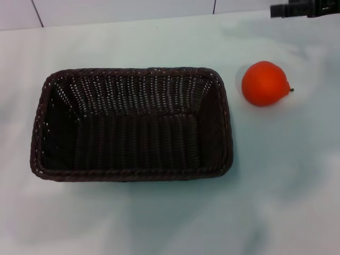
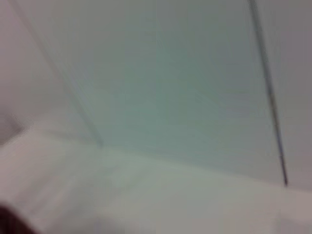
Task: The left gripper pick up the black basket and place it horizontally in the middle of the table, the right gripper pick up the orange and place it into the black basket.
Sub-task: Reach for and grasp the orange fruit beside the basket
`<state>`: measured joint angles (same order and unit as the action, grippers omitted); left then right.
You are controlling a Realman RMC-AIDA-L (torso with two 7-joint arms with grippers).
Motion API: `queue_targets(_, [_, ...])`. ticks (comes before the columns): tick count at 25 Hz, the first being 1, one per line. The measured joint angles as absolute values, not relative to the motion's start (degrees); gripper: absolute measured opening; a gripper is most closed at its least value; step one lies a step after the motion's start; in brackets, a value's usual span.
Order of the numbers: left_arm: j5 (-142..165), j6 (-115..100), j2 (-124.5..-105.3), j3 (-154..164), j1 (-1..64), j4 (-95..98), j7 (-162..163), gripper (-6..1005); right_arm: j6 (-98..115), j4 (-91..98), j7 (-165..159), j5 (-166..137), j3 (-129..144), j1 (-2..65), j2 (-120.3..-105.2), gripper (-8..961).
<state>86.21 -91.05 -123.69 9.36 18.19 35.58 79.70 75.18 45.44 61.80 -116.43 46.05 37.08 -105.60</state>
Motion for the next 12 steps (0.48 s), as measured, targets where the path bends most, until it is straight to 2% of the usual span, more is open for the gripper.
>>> queue_targets(7, [83.11,-93.01,-123.77,9.73,19.22,32.72,72.21,539,88.08,50.19,56.87,-135.48,43.51,43.68,-106.39,775])
queue_targets(12, [83.11,-92.49,-123.80,9.66,19.62,31.79,71.63,623,88.38,49.95,55.45,-145.08,46.25,46.24,-107.63,772])
